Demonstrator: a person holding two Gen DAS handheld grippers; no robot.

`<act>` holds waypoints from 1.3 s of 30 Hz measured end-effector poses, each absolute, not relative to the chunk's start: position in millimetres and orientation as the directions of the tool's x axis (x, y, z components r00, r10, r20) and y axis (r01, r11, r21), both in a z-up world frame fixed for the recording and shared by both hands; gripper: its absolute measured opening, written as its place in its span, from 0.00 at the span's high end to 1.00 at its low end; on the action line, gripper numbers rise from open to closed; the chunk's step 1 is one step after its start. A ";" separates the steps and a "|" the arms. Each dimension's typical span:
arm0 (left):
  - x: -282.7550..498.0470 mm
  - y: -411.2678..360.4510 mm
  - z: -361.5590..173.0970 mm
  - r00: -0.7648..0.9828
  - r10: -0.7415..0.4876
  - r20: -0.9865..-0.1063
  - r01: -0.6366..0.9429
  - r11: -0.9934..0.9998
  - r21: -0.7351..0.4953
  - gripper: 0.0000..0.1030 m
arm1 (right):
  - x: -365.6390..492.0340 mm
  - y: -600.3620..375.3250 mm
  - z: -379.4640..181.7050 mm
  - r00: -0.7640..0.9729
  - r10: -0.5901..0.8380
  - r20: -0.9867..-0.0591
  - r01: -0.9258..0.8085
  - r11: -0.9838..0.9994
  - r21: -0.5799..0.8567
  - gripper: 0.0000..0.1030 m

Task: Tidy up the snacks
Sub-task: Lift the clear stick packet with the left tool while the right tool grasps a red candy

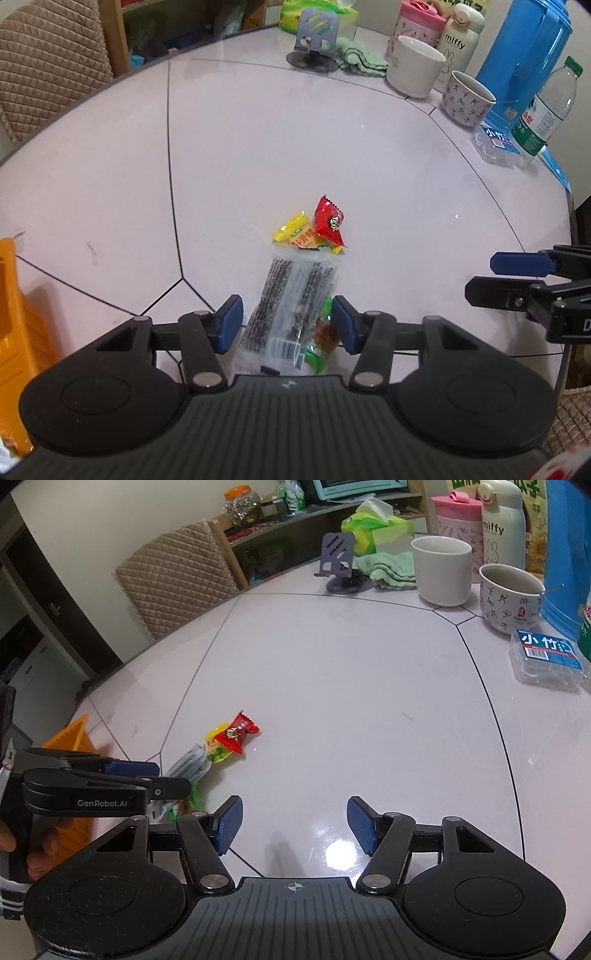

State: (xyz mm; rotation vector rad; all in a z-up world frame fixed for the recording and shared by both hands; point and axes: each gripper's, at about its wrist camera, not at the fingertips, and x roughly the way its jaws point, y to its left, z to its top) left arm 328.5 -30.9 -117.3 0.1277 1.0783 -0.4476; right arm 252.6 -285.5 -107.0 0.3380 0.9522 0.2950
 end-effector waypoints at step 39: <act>332.1 34.5 -90.0 0.509 -0.198 -0.838 0.101 0.980 -0.170 0.66 | 336.4 -225.8 -127.9 0.541 0.491 -0.682 -0.177 0.860 0.479 0.60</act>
